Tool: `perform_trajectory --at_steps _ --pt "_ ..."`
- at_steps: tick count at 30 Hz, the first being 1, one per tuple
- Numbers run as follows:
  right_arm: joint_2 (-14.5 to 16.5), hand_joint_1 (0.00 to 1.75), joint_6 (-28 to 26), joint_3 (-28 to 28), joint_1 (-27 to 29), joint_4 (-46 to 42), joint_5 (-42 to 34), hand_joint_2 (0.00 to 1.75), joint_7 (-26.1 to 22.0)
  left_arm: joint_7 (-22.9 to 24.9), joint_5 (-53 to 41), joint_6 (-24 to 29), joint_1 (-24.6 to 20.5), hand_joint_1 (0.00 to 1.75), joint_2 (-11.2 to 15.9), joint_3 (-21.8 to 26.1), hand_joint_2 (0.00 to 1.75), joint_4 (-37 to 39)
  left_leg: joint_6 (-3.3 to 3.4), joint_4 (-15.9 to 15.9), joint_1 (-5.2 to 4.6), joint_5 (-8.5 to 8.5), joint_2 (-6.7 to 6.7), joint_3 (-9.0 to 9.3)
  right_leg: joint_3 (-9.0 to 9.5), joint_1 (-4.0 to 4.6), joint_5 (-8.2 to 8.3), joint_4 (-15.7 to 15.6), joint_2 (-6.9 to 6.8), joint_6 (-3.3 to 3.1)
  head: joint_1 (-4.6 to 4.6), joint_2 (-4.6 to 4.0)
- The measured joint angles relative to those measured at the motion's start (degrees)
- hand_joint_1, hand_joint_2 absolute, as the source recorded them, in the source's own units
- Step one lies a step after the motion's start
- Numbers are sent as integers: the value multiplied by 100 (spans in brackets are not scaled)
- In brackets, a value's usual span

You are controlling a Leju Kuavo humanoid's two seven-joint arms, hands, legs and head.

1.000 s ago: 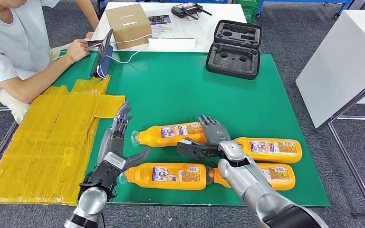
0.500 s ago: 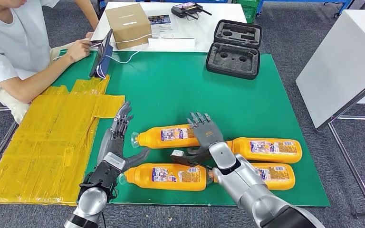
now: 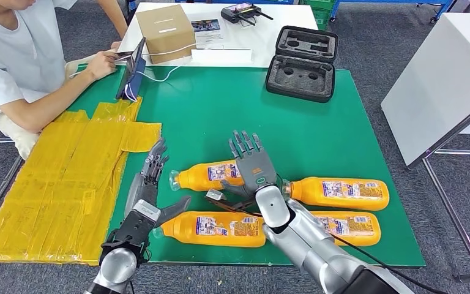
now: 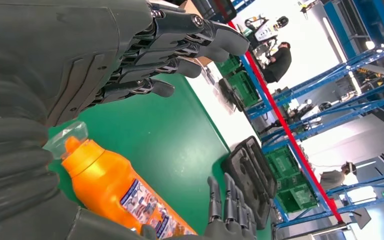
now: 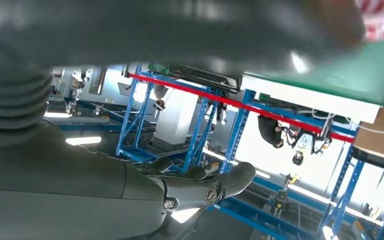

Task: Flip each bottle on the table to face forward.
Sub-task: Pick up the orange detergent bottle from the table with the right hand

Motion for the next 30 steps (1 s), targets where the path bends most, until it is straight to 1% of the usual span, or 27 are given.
perform_trajectory --at_steps 4,7,9,11,13,15,17,20,24,30 --pt "-22 0 -46 8 18 -76 0 0 21 4 -14 3 9 0 1 1 175 0 0 0 0 0 0 0 0 0 0 0 0 0 1 0" --pt "-55 0 -275 13 69 -236 1 0 198 16 -31 25 36 0 1 12 175 0 0 0 0 0 0 0 0 0 0 1 0 0 0 0" --pt "-84 0 -417 -8 133 -435 1 0 180 26 -39 35 64 0 0 38 175 0 0 0 1 0 1 0 -1 1 0 1 0 0 1 0" --pt "-82 0 -393 -121 250 -668 -2 0 -129 33 -50 37 82 0 0 69 175 0 0 0 1 0 1 0 -1 1 0 0 0 0 0 0" --pt "-22 0 -127 -338 390 -845 -15 0 -596 39 -74 35 86 0 0 91 175 0 0 0 1 -1 1 -1 -1 1 -1 0 0 0 -1 0" --pt "59 0 227 -571 486 -907 -79 0 -954 42 -93 20 87 0 0 100 175 1 -1 -1 1 -1 0 -1 -2 1 -1 0 0 0 0 0" --pt "122 0 492 -767 518 -875 -237 0 -1183 44 -98 -8 81 0 0 101 175 10 -1 -1 1 -1 1 -1 -2 1 -2 0 0 -1 0 0" --pt "197 0 721 -1004 487 -680 -524 0 -1440 44 -98 -56 47 0 0 101 175 54 0 -1 1 0 1 -1 -1 0 -1 0 0 -1 1 0" --pt "276 0 867 -1189 355 -326 -773 175 -1615 41 -89 -93 -26 0 -1 99 175 159 1 0 0 2 1 -1 0 0 0 0 0 0 1 0" --pt "368 0 960 -1307 176 81 -860 175 -1652 27 -58 -129 -133 0 -21 90 175 310 1 1 0 2 1 -1 -1 0 1 1 0 0 -1 0"
